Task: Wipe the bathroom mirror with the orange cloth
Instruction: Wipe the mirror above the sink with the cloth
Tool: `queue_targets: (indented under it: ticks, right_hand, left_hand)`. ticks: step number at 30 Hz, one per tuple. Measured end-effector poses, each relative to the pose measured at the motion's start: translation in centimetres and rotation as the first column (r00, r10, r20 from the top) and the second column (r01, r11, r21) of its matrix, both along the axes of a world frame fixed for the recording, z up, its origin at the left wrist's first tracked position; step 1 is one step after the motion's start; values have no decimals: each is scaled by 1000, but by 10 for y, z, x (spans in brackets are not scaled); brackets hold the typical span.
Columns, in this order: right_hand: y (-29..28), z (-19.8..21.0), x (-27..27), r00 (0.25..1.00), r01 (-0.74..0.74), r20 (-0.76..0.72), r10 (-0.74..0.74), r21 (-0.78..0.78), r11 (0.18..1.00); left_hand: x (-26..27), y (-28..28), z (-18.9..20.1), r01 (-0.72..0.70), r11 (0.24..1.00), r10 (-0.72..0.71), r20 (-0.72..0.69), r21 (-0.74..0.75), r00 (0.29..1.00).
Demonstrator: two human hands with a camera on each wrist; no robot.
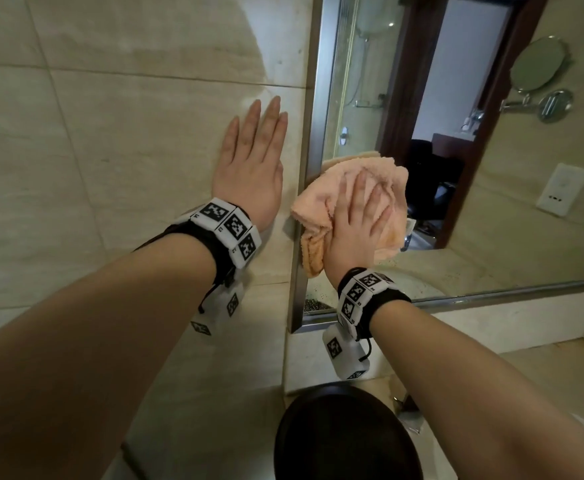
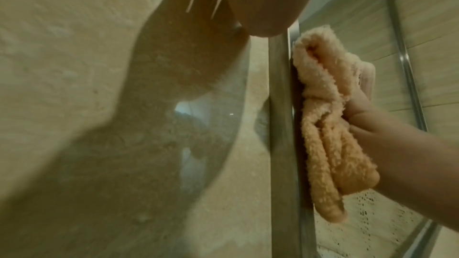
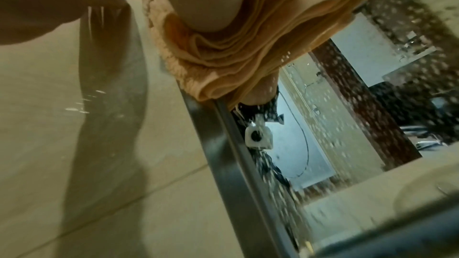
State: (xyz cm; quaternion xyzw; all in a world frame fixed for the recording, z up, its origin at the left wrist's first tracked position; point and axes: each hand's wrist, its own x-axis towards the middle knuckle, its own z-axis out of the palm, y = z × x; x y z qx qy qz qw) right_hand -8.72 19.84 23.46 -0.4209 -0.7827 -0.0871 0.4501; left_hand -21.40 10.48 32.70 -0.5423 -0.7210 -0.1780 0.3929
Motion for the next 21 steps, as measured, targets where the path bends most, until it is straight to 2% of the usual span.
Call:
queue_targets:
  ticks: [7,15,18,21]
  right_hand:
    - [2,63,0,1000,-2,-17,3,61,998]
    - [23,154,12,983,-6,-181,18,65,998]
    - [27,157,14,972,71,-228,-63,27,997]
    - [29,140,4,923,156,-342,-174,-80,985]
  left_hand:
    - [5,5,21,22,1000,-22,-9,7,1000]
    - [14,20,50,85,991,-91,62,107,994]
    - [18,24,46,86,989,-93,57,118,994]
    - [16,25,39,74,990,-80,47,116,996]
